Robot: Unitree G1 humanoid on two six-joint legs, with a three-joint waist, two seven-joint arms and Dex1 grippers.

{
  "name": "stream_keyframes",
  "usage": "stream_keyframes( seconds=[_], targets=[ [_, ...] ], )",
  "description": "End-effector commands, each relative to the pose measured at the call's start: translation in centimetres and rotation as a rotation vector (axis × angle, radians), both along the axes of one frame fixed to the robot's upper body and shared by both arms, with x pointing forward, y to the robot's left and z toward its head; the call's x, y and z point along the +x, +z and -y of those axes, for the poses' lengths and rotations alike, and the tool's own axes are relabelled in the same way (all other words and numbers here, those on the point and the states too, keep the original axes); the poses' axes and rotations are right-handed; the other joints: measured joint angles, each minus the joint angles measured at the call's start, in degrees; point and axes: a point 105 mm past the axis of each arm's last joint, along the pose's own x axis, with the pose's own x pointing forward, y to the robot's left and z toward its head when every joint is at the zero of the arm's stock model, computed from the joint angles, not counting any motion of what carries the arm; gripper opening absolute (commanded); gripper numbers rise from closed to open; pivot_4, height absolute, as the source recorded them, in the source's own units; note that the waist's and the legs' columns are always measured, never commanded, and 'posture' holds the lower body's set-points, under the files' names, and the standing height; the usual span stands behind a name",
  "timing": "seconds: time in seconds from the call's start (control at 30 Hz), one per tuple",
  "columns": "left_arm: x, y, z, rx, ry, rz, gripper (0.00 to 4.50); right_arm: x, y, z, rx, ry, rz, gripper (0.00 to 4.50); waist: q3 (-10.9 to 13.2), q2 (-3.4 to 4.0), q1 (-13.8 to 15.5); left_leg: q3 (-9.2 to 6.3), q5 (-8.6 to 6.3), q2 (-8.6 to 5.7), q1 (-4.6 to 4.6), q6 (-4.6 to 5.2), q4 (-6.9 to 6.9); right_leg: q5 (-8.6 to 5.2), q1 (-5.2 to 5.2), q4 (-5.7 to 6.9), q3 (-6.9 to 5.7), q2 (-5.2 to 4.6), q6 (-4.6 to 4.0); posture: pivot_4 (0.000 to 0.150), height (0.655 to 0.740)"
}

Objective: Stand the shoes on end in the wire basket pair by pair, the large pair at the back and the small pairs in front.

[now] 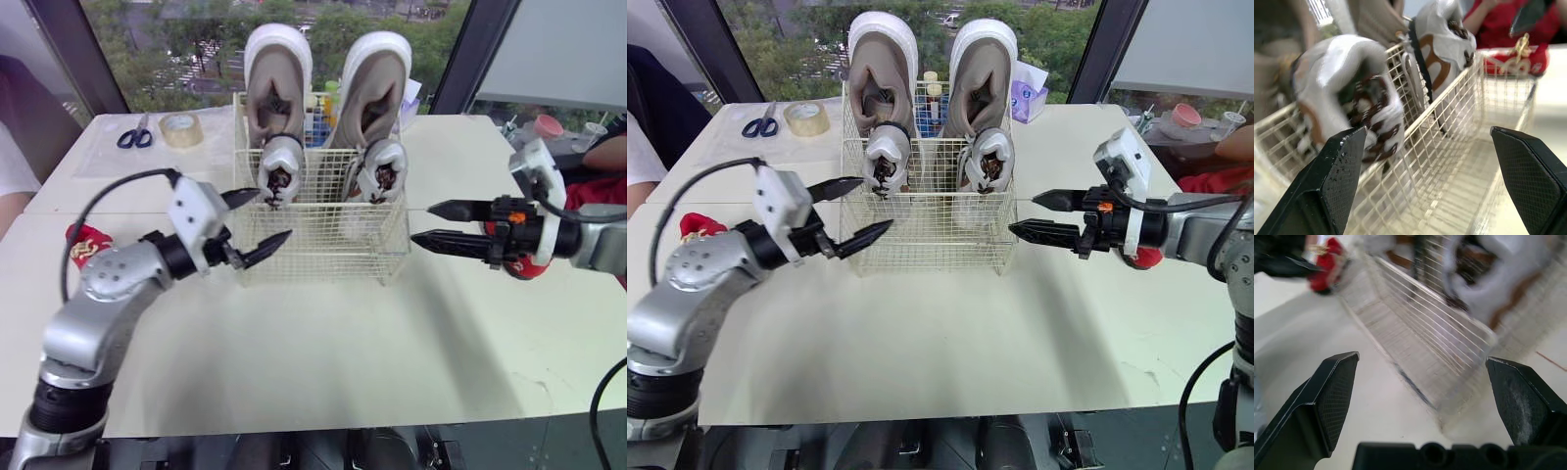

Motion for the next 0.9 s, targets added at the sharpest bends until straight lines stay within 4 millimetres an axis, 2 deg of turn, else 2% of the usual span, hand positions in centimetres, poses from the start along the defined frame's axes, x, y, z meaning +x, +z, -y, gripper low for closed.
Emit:
stream_keyframes(
  seconds=[0.03, 0.1, 0.2, 0.37, 0.57, 0.67, 0.9],
  targets=[
    [-2.5, 2.1, -0.3, -0.152, -0.181, -0.141, 4.35, 1.9, 2.6, 3.7, 0.043, -0.218, 0.233, 4.50, 0.00, 0.00, -0.09, 0.00, 0.06, 0.00, 0.01, -0.09, 0.00, 0.04, 0.01, 0.00, 0.00, 0.02, 0.07, 0.150, 0.7400],
    [-3.8, 2.2, 0.2, -0.181, -0.266, -0.229, 4.35, 2.2, 3.1, 5.3, 0.062, -0.293, 0.289, 4.50, 0.01, 0.01, 0.01, 0.01, 0.26, -0.01, 0.01, -0.40, 0.00, 0.05, 0.00, 0.03, 0.02, 0.06, 0.16, 0.150, 0.7400],
    [-5.8, 1.2, 0.9, -0.160, -0.347, -0.342, 4.35, 2.6, 3.4, 8.1, 0.084, -0.471, 0.365, 4.50, 0.01, 0.02, -0.02, 0.00, 0.28, -0.01, 0.01, -0.42, -0.01, 0.03, 0.02, 0.04, 0.03, 0.19, 0.19, 0.150, 0.7400],
    [-8.3, -1.4, 3.0, -0.127, -0.428, -0.432, 4.35, 2.3, 0.5, 13.8, 0.002, -0.809, 0.435, 4.50, -0.02, 0.02, 0.12, 0.01, 0.28, -0.01, 0.08, -0.46, -0.03, 0.01, 0.13, 0.02, 0.06, 0.25, 0.18, 0.150, 0.7400],
    [-9.6, -3.3, 5.1, -0.078, -0.479, -0.471, 4.35, 0.6, -5.0, 15.6, 0.006, -0.960, 0.352, 4.50, -0.23, 0.39, 0.00, 0.02, 0.27, 0.01, 0.10, -0.64, -0.05, -0.09, 0.11, 0.01, 0.21, 0.36, -0.01, 0.150, 0.7400],
    [-9.9, -3.7, 5.7, -0.099, -0.496, -0.488, 4.35, 0.3, -6.6, 15.9, 0.008, -0.970, 0.316, 4.50, -0.44, 0.77, -0.03, 0.05, 0.29, 0.01, 0.11, -0.60, -0.05, -0.10, 0.09, 0.01, 0.27, 0.39, -0.03, 0.150, 0.7400],
    [-10.2, -4.6, 6.9, -0.116, -0.510, -0.508, 4.35, 0.6, -9.8, 17.2, -0.012, -0.989, 0.251, 4.50, -0.48, 0.83, 0.01, 0.05, 0.24, 0.04, 0.14, -0.38, -0.05, -0.13, 0.10, 0.00, 0.31, 0.44, -0.08, 0.150, 0.7400]
  ],
)
